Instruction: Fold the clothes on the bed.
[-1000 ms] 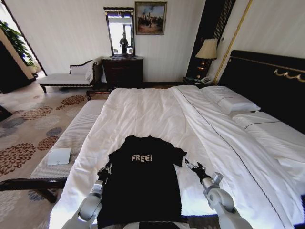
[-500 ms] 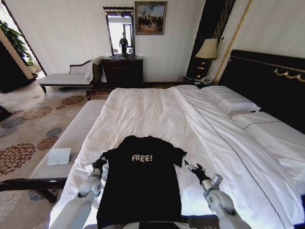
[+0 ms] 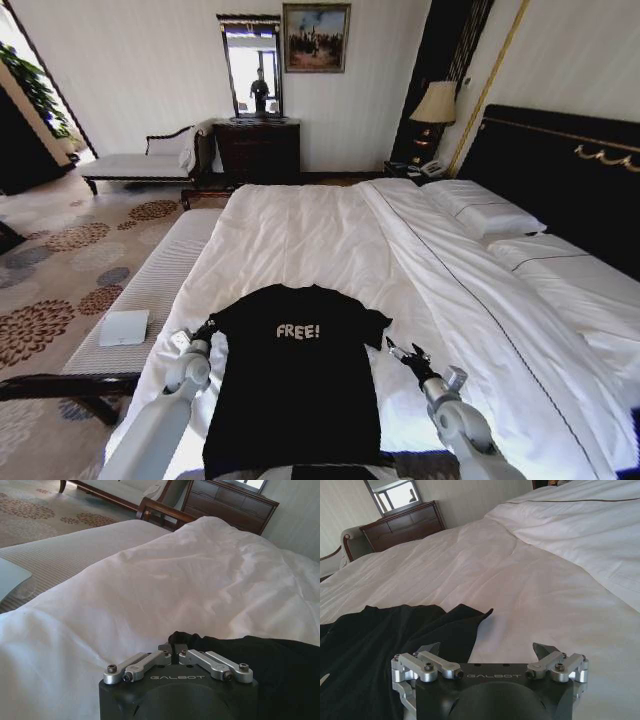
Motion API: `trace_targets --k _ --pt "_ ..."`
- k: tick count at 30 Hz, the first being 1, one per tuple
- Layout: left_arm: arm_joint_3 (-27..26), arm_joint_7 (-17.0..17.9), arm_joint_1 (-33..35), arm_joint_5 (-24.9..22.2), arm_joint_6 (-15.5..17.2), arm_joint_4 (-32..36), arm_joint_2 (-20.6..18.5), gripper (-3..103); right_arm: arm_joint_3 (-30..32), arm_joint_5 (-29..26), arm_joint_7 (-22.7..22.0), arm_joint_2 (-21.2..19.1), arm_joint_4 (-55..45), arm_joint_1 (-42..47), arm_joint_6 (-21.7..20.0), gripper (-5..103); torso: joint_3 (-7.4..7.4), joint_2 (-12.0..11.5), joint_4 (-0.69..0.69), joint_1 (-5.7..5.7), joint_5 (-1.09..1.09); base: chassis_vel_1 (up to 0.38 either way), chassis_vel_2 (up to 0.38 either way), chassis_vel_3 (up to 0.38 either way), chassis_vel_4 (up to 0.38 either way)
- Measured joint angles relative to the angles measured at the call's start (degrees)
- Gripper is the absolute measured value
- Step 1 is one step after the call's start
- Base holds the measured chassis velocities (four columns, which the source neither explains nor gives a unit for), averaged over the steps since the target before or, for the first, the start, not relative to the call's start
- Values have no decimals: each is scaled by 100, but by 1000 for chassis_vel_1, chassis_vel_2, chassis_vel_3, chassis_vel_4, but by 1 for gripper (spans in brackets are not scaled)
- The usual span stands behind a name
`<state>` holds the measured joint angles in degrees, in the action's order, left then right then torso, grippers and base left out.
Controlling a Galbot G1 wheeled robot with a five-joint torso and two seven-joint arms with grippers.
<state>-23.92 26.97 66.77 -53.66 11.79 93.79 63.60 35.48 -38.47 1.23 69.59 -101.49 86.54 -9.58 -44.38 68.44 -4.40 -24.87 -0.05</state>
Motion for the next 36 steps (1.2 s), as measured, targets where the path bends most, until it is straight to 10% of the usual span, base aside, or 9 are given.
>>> trace_targets --k 33,36 --pt "-228 287 -58 -623 513 145 -535 10 38 -2 -8 6 -180 126 6 100 0 0 -2 0 0 0 0 0 0" --pt "-231 272 61 -520 499 159 -504 24 45 10 -8 42 -183 153 12 100 0 0 1 0 0 0 0 0 0"
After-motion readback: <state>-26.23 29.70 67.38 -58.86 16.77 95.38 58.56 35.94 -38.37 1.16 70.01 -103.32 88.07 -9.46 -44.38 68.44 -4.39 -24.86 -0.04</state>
